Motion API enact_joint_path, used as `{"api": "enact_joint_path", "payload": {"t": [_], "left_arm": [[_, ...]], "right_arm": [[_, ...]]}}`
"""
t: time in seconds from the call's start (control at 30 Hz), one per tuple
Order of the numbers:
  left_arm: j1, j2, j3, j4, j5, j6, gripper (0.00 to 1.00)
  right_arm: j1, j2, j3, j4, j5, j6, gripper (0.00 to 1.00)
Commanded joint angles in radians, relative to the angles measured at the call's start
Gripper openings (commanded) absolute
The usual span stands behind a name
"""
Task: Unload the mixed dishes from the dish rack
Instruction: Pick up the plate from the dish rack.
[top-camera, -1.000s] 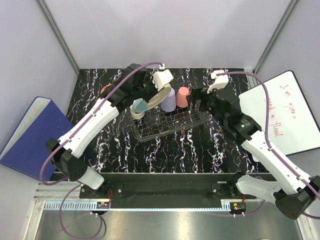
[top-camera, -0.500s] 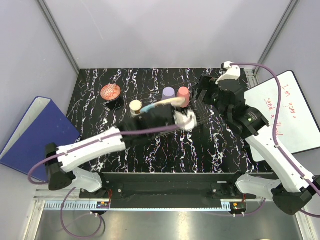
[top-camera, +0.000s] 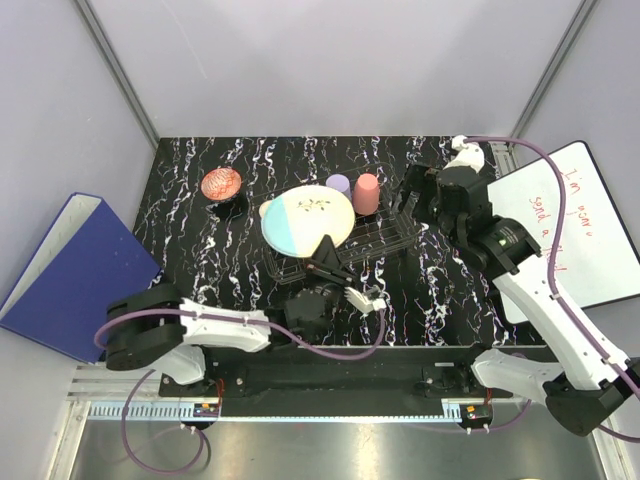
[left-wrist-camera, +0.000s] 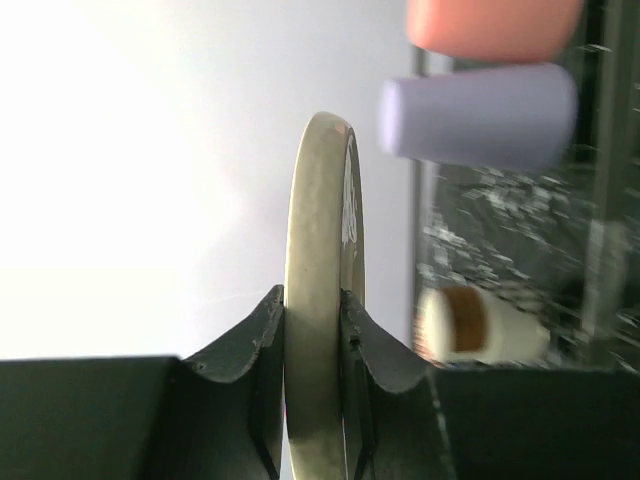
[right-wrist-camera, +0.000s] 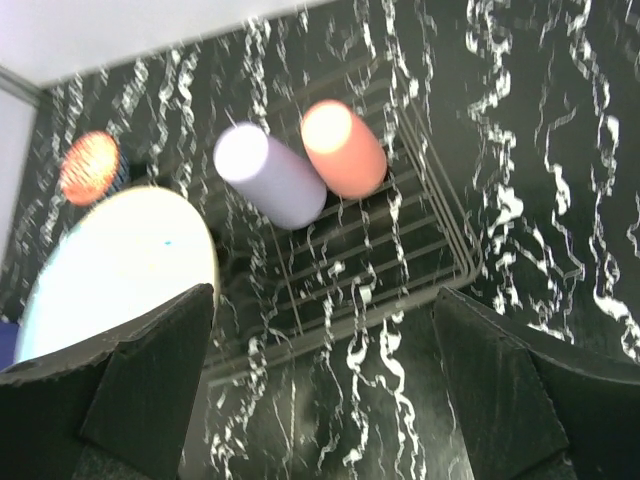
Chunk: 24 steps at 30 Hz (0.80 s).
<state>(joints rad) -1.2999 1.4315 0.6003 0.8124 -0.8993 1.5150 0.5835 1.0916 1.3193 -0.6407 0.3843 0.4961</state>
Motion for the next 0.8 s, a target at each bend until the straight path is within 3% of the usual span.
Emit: {"api": "enact_joint_path", "payload": {"t": [0.0,0.17,0.77], "left_arm": [[-0.058,0.041,0.026,0.8,-0.026,0.379,0.0],[-0.11,0.076,0.018,0.854,0.002,0.389,0.0],[-0.179,0.179,0.131,0.854,0.036,0.406,0.0]], "right_arm": [[-0.013,0.005,-0.019,-0.011,-0.094,0.016,0.99],[-0.014,0.014,-0.022,-0.011,-0.215,-0.008,1.0],[-0.017,0.112,-0.06,0.072,-0.413,-0.007,0.96]]}}
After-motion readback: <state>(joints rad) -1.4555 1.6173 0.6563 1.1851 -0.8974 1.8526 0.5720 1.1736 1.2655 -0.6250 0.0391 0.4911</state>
